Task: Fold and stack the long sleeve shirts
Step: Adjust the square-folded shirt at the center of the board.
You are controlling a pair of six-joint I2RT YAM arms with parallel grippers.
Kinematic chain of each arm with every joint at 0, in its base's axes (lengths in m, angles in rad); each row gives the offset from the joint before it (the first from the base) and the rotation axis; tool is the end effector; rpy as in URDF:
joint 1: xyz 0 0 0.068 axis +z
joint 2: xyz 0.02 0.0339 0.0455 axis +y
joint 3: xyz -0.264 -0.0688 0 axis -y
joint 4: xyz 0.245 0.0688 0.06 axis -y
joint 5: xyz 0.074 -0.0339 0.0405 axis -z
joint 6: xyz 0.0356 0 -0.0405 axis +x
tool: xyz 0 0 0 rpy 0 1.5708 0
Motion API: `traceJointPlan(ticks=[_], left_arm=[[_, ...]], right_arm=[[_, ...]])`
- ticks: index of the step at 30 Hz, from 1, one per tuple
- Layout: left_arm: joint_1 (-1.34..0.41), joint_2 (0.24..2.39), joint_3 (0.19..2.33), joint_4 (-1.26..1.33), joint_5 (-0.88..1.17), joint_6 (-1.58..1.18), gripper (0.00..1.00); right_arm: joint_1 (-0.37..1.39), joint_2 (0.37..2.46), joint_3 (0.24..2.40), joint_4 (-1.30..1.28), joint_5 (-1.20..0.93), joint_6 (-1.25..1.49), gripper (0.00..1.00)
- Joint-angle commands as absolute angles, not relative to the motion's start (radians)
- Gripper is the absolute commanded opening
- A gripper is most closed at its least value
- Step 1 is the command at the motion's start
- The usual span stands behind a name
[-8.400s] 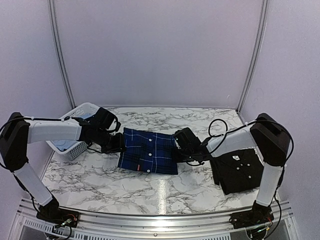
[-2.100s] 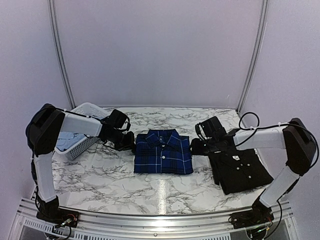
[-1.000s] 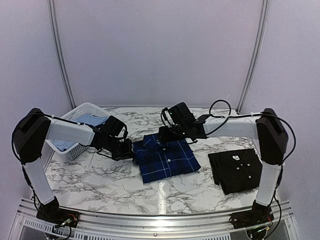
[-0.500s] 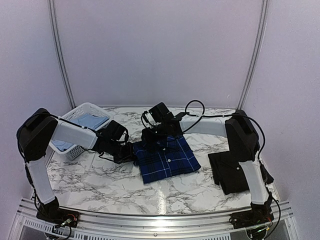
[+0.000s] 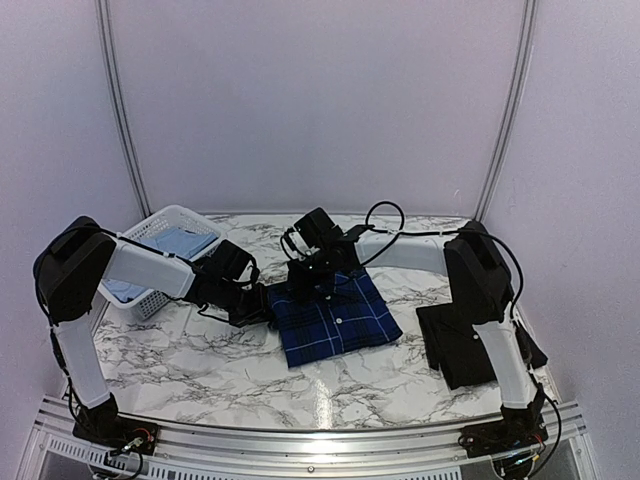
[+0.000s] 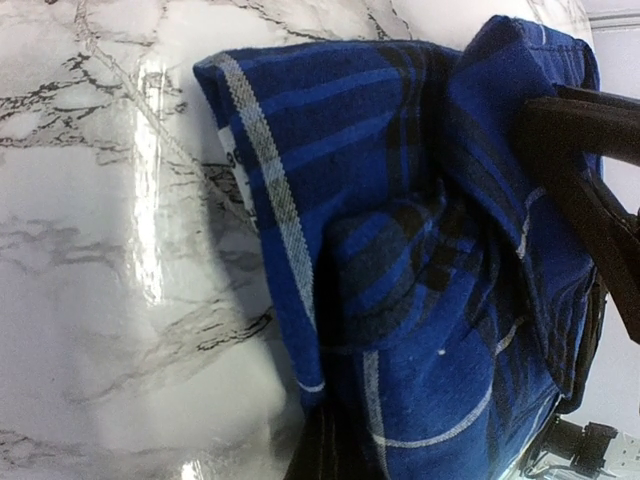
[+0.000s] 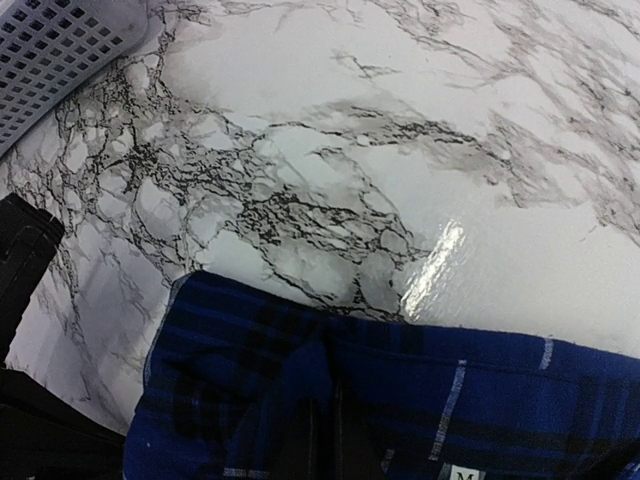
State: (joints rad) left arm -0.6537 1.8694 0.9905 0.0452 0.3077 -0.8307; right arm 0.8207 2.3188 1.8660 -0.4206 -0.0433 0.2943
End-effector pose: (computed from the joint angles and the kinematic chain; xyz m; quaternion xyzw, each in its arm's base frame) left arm 0.2893 -0.2352 0.1355 -0.0265 0.9231 -0.3460 0.1657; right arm 0.3510 0.3789 0.1698 -0.2516 0.9053 0.1980 0.2791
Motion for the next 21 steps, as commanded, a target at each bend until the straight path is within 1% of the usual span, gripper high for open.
traceJointPlan(ticks=[1,5,12,21], left_arm=[[-0.658,1.861,0.985,0.068,0.340,-0.827,0.00],[-0.665,1.840,0.987,0.063,0.347,-0.824,0.00],[-0.693,1.803,1.001,0.048,0.355,-0.832,0.00],[-0.744,1.804,1.010,0.038,0.328,-0.853,0.00]], right_arm=[[0.828,2.228,1.852,-0.396,0.023,0.311,0.00],[0.828,2.128,1.764,-0.334,0.093,0.332,0.00],[0.827,2.000,1.636,-0.226,0.127,0.377,0.00],[0.829,1.939,1.562,-0.161,0.119,0.397,0.00]])
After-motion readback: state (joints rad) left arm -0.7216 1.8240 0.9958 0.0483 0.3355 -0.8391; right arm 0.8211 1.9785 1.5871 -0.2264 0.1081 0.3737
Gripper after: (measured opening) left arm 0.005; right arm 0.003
